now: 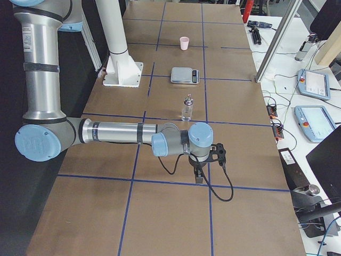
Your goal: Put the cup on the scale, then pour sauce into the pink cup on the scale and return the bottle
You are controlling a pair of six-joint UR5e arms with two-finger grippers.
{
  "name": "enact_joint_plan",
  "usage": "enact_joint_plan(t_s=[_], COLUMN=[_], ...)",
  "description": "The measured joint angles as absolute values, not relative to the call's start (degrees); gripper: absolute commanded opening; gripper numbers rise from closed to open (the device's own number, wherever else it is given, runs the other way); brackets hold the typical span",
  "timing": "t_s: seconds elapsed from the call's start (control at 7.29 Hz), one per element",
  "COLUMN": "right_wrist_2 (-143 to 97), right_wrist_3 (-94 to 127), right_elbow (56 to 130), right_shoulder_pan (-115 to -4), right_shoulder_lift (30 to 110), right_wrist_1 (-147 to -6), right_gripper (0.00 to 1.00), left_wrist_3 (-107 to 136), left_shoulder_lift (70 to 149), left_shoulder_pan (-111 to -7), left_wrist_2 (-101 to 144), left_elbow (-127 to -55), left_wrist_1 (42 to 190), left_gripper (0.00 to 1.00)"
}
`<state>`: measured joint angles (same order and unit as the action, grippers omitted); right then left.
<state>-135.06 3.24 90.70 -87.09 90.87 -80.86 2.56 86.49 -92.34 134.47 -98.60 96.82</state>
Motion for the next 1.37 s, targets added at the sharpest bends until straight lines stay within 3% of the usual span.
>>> enact_joint_plan(t_s=[0.69,1.37], right_wrist_2=[-135.5,-135.47], right_wrist_3=[3.25,3.25], right_elbow=[91.08,91.08], right_shoulder_pan=[-87.08,-87.03], right_shoulder_lift=[90.99,91.24], right_wrist_1=[-80.82,-80.86], right_gripper=[1.0,1.0], left_wrist_3=[5.41,40.52], left_shoulder_lift=[87.91,93.75], left_shoulder_pan=[-82.48,-65.27], left_wrist_2=[134.91,137.25], left_elbow=[-116.45,-118.4], left_wrist_1=[97.03,100.3], left_gripper=[1.0,1.0])
